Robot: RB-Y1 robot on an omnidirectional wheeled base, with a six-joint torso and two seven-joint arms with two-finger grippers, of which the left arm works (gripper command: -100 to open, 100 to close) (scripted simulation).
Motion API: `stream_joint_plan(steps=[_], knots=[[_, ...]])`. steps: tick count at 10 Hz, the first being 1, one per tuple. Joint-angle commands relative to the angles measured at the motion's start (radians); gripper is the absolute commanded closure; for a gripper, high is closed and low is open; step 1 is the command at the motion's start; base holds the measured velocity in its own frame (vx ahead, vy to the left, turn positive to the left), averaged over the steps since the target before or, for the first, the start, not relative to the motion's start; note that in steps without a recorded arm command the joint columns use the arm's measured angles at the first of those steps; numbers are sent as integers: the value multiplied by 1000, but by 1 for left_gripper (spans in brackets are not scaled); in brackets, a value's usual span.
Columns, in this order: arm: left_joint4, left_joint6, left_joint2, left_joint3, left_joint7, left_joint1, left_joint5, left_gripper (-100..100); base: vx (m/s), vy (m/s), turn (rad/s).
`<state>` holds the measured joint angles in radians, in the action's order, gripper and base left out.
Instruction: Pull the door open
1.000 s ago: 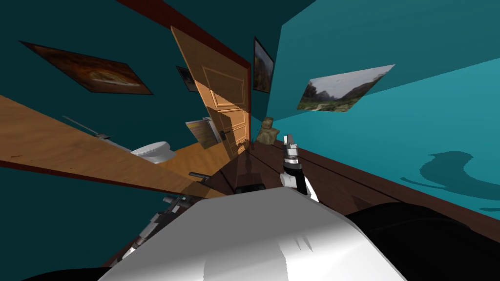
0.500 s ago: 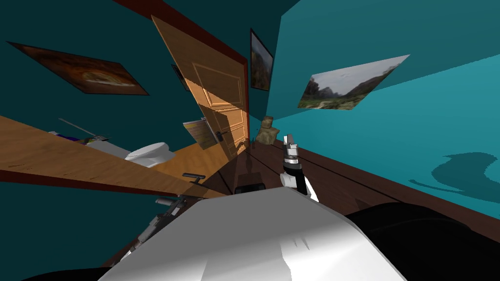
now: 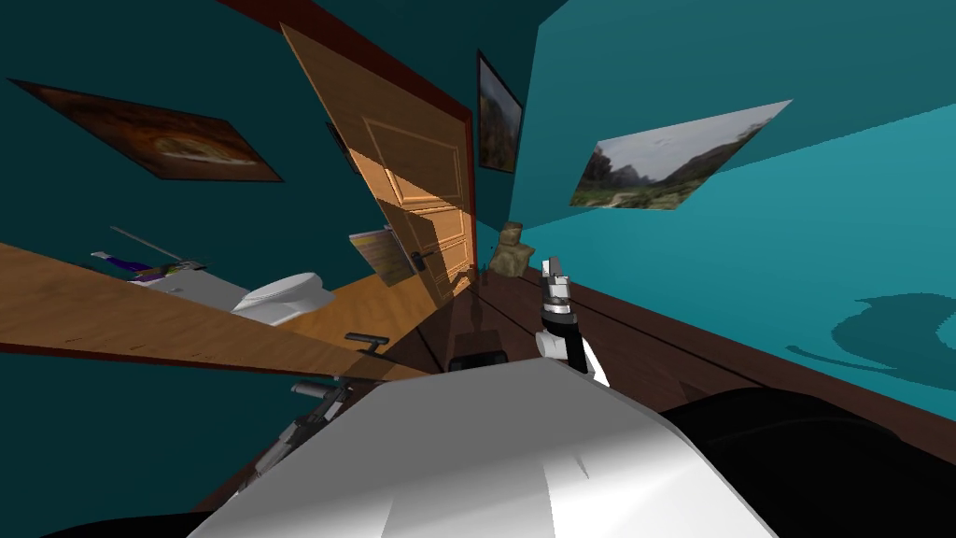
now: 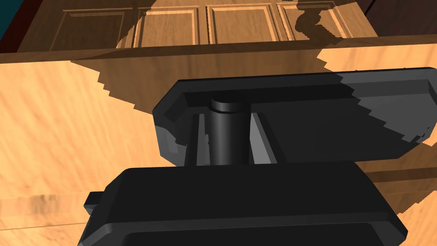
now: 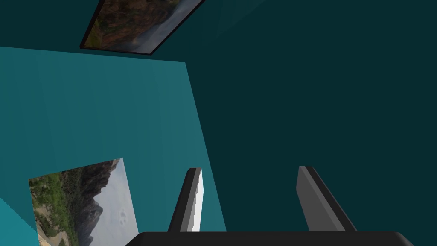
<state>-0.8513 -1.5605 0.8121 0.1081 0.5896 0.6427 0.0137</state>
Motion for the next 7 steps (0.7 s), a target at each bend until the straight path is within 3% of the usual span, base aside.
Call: stream_joint_plan(steps=[1,2,5,7], knots=[[26,-30,-5,21,-2,0,-18,100,-20,31,22],[42,-51,-3,26,-3,-4,-24,100,-38,53,16],[62,-79,-1,32,-3,-9,-31,100,-45,55,9],[84,-113,1,39,-4,-15,-39,100,-99,107,7]])
